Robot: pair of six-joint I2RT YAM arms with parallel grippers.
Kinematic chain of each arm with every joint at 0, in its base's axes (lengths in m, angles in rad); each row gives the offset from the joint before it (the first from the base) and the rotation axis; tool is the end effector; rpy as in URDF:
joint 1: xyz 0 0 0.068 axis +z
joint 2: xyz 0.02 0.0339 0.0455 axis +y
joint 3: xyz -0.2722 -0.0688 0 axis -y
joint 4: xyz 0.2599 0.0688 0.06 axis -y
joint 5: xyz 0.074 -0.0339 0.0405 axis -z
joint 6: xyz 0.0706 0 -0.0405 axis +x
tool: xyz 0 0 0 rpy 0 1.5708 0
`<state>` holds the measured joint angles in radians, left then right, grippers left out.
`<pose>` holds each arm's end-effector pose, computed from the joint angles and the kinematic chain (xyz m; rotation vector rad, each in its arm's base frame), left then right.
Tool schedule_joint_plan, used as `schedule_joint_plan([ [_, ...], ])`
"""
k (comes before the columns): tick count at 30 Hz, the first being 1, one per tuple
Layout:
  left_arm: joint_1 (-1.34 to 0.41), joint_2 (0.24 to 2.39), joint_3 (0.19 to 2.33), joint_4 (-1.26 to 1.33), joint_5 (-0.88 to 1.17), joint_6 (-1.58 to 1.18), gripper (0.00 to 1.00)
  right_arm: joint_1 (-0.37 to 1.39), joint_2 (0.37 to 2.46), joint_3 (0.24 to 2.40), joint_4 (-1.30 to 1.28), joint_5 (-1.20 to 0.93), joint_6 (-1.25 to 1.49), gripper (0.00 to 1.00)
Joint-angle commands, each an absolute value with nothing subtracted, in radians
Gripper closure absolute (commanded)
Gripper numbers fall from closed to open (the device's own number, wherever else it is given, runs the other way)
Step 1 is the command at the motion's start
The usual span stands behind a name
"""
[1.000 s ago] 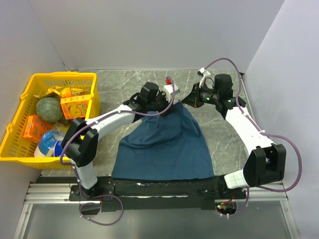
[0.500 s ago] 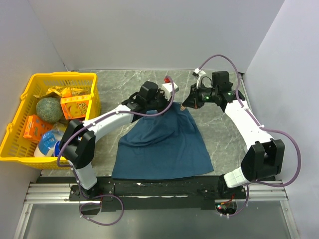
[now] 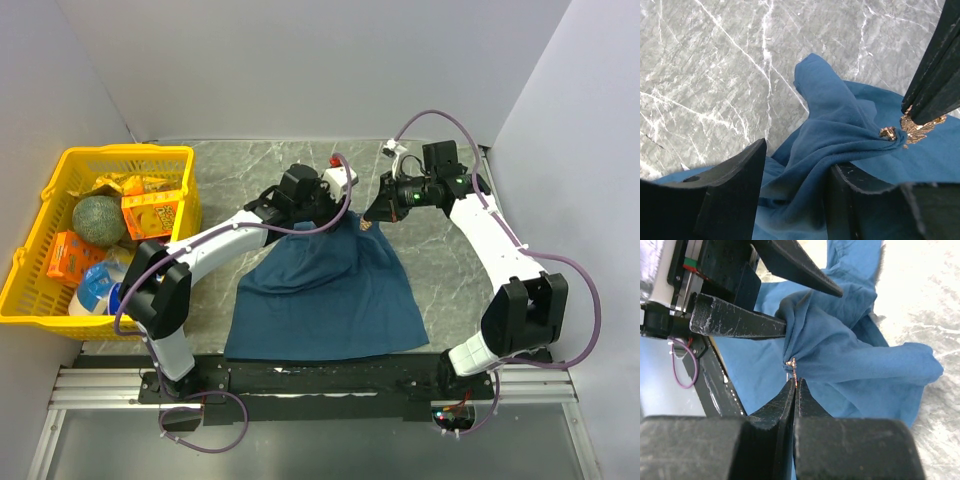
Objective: Remove the brooch from the garment
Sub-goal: Remove the brooch from the clothes.
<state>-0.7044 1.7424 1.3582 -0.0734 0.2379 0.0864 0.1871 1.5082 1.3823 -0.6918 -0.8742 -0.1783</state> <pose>0.3381 -0.3092 0.2769 0.9379 1.8481 -0.6264 0.3338 0.1183 0.3250 -0.8002 2.0915 1.0327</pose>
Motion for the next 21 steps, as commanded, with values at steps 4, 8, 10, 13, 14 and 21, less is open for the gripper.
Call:
schedule_joint_plan([
  [4,-0.693,1.720,1.399,-0.072,0.296,0.097,0.60,0.186,1.470,1.388,-0.664,-0.882,-0.176,1.00],
  [8,-0.693,1.733,1.405,-0.080,0.391,0.089,0.83,0.186,1.470,1.387,-0.644,-0.859,-0.161,1.00],
  [10,-0.693,1.736,1.411,-0.090,0.449,0.089,0.98,0.186,1.471,1.390,-0.635,-0.847,-0.160,1.00],
  [13,-0.693,1.727,1.413,-0.107,0.553,0.092,0.99,0.186,1.465,1.382,-0.588,-0.792,-0.150,1.00],
  [14,-0.693,1.715,1.413,-0.110,0.586,0.097,0.99,0.189,1.463,1.378,-0.572,-0.776,-0.141,1.00],
  [21,-0.693,1.695,1.413,-0.107,0.722,0.054,0.99,0.202,1.473,1.373,-0.465,-0.693,-0.098,1.00],
])
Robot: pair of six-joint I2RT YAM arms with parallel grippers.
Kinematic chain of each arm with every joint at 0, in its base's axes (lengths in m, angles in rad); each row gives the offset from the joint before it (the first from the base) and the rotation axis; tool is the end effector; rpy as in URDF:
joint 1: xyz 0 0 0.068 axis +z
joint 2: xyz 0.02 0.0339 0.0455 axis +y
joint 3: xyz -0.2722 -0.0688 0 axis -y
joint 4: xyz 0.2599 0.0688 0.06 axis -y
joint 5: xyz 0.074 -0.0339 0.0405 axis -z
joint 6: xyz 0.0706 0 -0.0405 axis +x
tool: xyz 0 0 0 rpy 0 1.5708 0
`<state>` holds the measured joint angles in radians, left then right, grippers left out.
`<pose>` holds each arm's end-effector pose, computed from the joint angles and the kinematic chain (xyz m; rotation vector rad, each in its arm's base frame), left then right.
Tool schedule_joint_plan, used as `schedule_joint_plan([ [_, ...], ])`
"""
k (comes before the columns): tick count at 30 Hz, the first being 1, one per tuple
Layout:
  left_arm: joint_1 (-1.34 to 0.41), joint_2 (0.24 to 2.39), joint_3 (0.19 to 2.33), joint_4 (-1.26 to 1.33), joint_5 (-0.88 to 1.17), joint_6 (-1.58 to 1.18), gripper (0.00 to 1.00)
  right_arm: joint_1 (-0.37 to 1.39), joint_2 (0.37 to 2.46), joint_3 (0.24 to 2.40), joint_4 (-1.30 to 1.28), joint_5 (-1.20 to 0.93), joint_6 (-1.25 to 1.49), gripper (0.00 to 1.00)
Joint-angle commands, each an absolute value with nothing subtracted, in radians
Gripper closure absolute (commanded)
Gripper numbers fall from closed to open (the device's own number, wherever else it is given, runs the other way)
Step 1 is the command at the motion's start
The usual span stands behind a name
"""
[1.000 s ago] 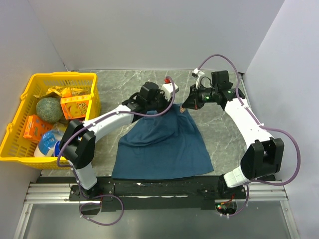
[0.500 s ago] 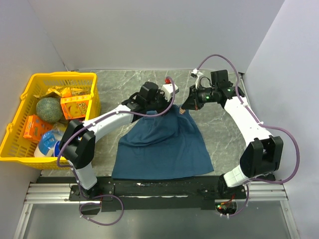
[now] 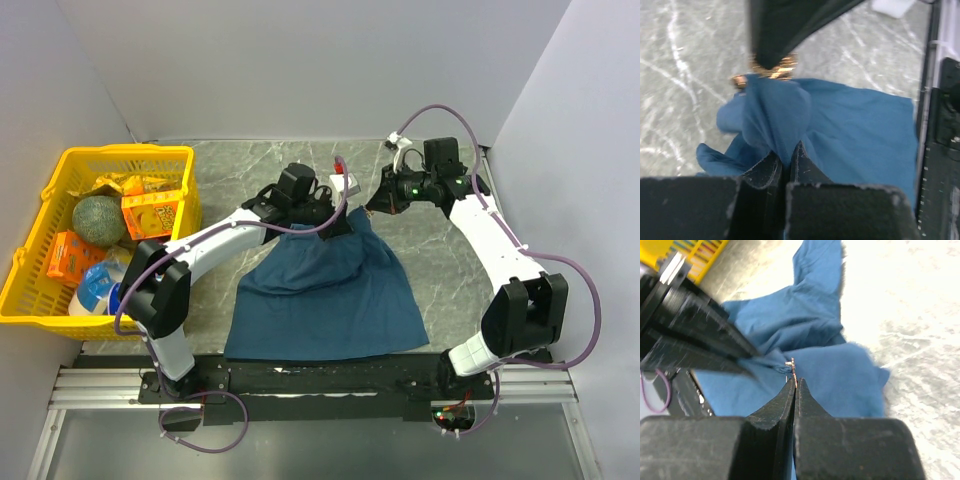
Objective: Remove the brooch from the garment
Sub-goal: Remove the brooch from the clothes.
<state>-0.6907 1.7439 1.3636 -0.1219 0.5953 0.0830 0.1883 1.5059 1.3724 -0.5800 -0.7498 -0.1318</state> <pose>0.3190 -0.3150 0.2771 1.1410 1.7943 -0.9828 0.3475 0.1152 0.3278 -0.7291 2.0744 0.8792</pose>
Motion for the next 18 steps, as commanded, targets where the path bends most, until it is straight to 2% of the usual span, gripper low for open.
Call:
schedule_joint_plan([
  [1,-0.693,1.695,1.413,-0.107,0.727,0.052,0.99,0.206,1.477,1.370,-0.454,-0.689,-0.091,1.00],
  [15,-0.693,1.701,1.393,-0.031,0.929,-0.072,0.97,0.259,1.480,1.290,-0.229,-0.706,-0.002,1.00],
  [17,-0.693,1.701,1.390,-0.028,0.939,-0.072,0.93,0.261,1.480,1.278,-0.192,-0.719,0.033,1.00],
  [18,-0.693,1.701,1.385,-0.028,0.939,-0.068,0.84,0.262,1.482,1.273,-0.181,-0.747,0.043,1.00],
])
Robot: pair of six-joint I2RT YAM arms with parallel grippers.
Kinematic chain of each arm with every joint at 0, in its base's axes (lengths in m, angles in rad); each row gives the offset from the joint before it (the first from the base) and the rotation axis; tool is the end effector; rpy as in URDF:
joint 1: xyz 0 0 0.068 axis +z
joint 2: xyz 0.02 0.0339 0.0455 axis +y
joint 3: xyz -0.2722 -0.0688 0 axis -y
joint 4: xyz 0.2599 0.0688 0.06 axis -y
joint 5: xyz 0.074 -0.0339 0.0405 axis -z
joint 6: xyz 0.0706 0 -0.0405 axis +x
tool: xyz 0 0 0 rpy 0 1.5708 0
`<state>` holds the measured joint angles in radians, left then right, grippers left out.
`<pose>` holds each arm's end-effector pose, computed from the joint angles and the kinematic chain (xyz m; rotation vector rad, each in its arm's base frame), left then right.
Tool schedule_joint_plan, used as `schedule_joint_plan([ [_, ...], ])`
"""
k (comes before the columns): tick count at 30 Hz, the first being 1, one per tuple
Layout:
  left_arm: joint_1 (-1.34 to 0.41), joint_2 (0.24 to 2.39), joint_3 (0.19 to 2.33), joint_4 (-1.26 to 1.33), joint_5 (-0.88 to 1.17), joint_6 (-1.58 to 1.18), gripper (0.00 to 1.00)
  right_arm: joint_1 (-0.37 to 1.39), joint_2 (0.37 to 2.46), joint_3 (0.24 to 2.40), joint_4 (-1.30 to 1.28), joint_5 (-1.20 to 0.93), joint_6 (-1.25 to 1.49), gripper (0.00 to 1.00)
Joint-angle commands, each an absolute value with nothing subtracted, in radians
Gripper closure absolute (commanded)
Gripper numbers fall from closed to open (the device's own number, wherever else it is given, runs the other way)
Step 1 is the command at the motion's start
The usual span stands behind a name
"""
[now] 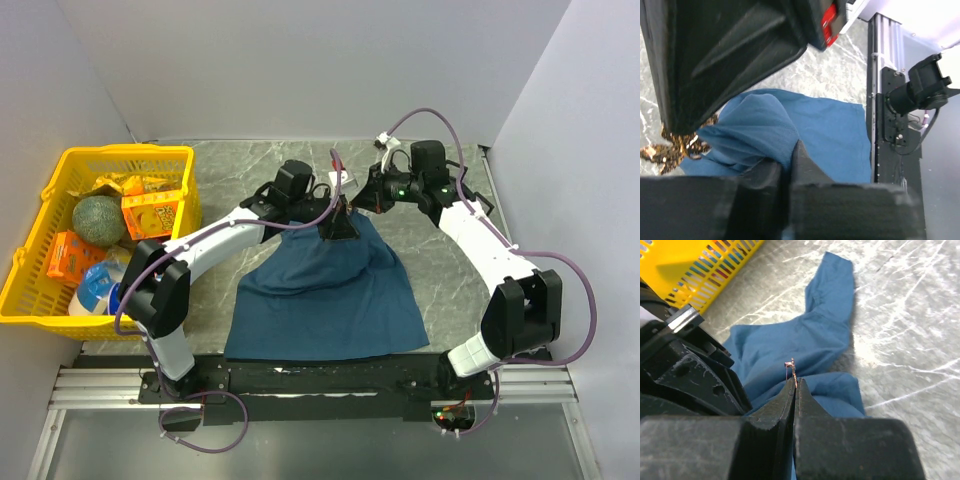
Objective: Remove the brooch from the garment
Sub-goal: Remove the brooch from the clothes.
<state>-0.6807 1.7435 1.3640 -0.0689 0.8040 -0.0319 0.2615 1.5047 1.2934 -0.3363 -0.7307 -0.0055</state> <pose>0.3109 -0.3172 0.2878 1.1582 1.7465 -1.2506 0.3518 0.1429 0.3234 -0.7083 1.9705 0.9234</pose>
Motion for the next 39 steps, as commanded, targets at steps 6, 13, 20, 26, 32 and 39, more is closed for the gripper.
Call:
schedule_joint_plan([
  [6,-0.675,1.675,1.399,-0.060,0.939,-0.043,0.47,0.242,1.480,1.238,-0.088,-0.831,0.139,1.00],
  [13,-0.574,1.611,1.445,-0.064,1.006,-0.078,0.39,0.196,1.503,1.212,-0.005,-0.966,0.285,1.00],
  [20,-0.474,1.551,1.437,-0.017,1.118,-0.130,0.32,0.160,1.520,1.166,0.141,-1.032,0.400,1.00],
  [26,-0.472,1.554,1.379,0.066,1.008,-0.181,0.31,0.135,1.516,1.114,0.291,-1.100,0.517,1.00],
  [32,-0.472,1.609,1.362,0.098,0.927,-0.199,0.34,0.133,1.519,1.075,0.440,-1.181,0.632,1.00],
  [39,-0.472,1.676,1.347,0.135,0.937,-0.218,0.38,0.132,1.528,1.048,0.529,-1.226,0.710,1.00],
])
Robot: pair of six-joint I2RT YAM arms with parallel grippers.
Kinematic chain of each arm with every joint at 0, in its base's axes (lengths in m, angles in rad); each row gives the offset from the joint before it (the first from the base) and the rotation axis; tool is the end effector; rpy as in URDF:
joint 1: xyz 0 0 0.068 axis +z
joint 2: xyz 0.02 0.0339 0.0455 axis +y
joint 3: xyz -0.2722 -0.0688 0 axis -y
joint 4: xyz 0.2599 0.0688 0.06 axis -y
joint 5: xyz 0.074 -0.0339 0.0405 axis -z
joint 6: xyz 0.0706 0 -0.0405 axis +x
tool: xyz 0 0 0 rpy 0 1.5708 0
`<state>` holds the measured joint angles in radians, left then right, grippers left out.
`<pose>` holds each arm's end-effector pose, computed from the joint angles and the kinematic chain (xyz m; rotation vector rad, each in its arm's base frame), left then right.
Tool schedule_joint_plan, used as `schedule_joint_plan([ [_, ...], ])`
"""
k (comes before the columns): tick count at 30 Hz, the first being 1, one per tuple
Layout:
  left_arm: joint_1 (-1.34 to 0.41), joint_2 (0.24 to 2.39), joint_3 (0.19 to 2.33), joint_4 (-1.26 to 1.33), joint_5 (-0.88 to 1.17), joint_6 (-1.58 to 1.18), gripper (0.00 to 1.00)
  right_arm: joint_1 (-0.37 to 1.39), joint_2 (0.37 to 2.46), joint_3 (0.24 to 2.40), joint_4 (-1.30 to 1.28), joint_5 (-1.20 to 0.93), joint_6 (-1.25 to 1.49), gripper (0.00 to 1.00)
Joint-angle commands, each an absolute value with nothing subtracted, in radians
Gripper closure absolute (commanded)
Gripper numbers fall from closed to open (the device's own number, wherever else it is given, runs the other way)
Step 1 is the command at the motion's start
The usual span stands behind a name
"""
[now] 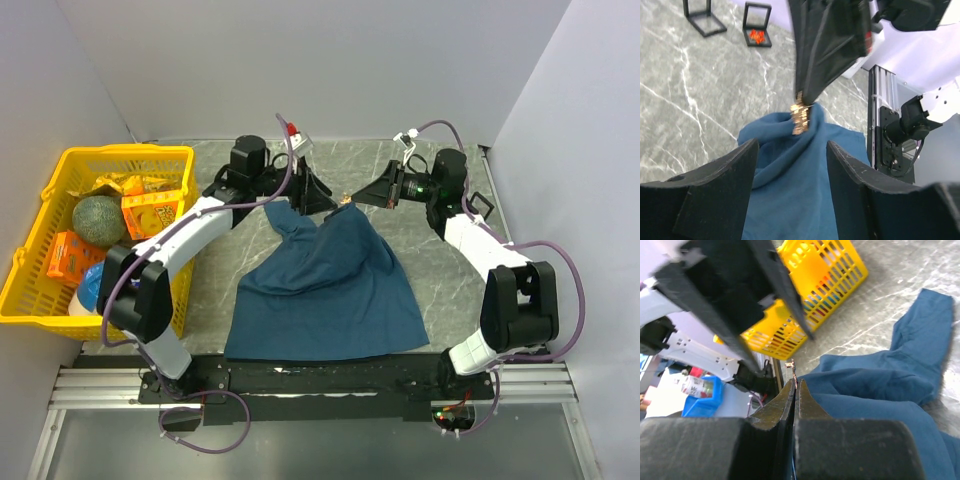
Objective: Remove the brooch from the garment
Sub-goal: Remove the brooch from the clothes.
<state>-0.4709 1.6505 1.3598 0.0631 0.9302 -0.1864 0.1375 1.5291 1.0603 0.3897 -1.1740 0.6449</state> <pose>0.3496 -0.2415 0.3416 0.9441 1.6421 -1.2870 0.3562 0.1150 0.3136 -0.5403 1.7632 1.5197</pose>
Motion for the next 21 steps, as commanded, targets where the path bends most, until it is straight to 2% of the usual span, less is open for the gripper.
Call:
schedule_joint_plan([
  [1,-0.472,1.684,1.350,0.141,0.945,-0.231,0.39,0.133,1.528,1.049,0.535,-1.230,0.713,1.00],
  [13,-0.469,1.744,1.338,0.320,1.104,-0.409,0.48,0.132,1.529,1.037,0.534,-1.235,0.707,1.00],
  [18,-0.450,1.738,1.286,0.530,1.169,-0.544,0.51,0.130,1.522,1.035,0.515,-1.232,0.689,1.00],
  [21,-0.448,1.744,1.288,0.497,1.158,-0.542,0.55,0.130,1.526,1.034,0.528,-1.232,0.699,1.00],
])
